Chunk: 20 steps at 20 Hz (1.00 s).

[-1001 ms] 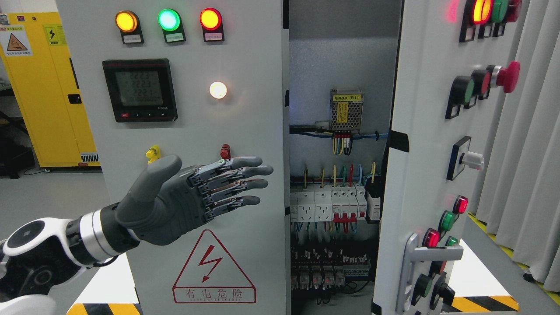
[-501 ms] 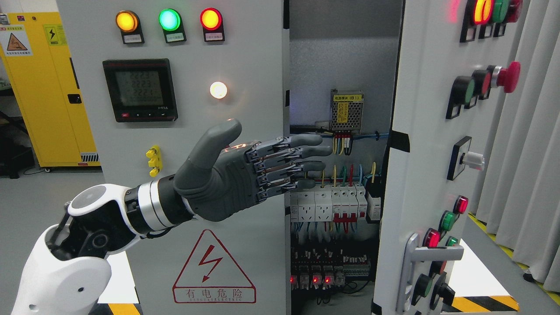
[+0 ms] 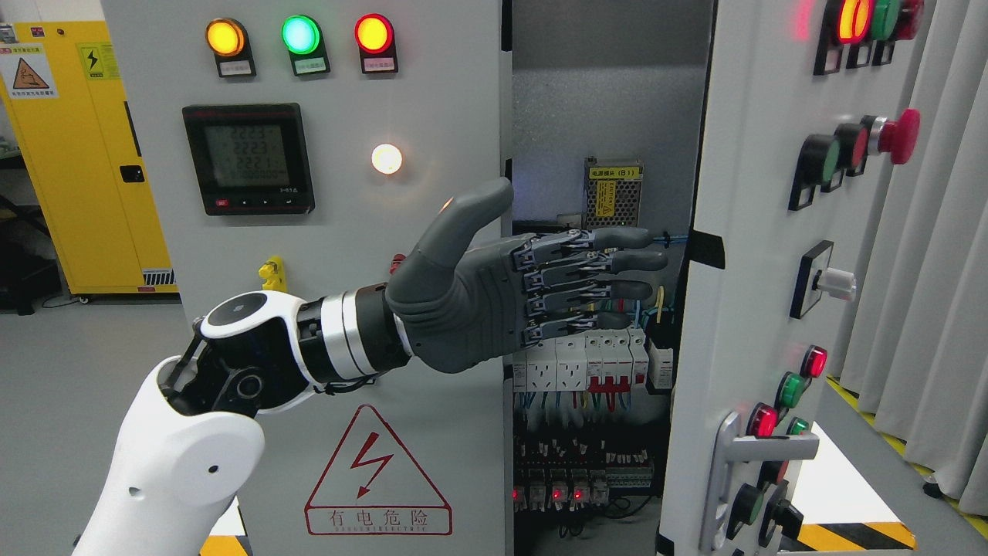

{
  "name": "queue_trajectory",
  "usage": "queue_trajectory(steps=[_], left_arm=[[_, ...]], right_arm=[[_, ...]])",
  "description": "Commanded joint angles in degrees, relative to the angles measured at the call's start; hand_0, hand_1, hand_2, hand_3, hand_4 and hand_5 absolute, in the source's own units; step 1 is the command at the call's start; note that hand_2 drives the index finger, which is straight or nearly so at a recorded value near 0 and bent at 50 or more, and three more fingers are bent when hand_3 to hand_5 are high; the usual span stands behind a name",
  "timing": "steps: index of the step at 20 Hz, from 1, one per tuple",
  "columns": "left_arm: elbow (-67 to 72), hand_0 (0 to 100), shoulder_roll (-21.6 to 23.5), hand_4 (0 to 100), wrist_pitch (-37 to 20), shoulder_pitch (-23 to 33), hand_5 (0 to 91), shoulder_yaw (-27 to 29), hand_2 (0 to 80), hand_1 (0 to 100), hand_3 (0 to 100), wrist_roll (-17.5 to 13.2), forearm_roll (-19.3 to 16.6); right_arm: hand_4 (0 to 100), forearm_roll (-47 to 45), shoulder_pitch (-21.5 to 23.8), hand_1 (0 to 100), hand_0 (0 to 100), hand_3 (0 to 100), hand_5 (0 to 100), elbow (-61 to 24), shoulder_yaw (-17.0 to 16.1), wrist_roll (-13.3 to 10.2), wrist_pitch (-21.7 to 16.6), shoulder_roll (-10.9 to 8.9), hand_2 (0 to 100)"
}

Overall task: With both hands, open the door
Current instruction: 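Reach the left hand into the gap behind the push-button door, then push the push-button door outward with the back of the left hand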

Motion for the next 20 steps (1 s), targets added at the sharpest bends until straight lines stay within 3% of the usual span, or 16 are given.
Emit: queue_trajectory(steps=[1,20], left_arm=[[5.02,0,-4.72,12,0.04,-1.61,0.0,-3.7,6.5,9,10,-0.22,-0.21],[5.9,0,-7.53,13,0.39,-2.84,0.0,-5.2,6.3,7,14,-0.13,-0.74]], right_arm=[[0,0.0,-0.01,6,21,0,0,0.0,-0.04,-0.03,0.03,-0.54,0],[0,0.0,-0.01,6,21,0,0,0.0,-0.04,-0.03,0.03,-0.54,0]])
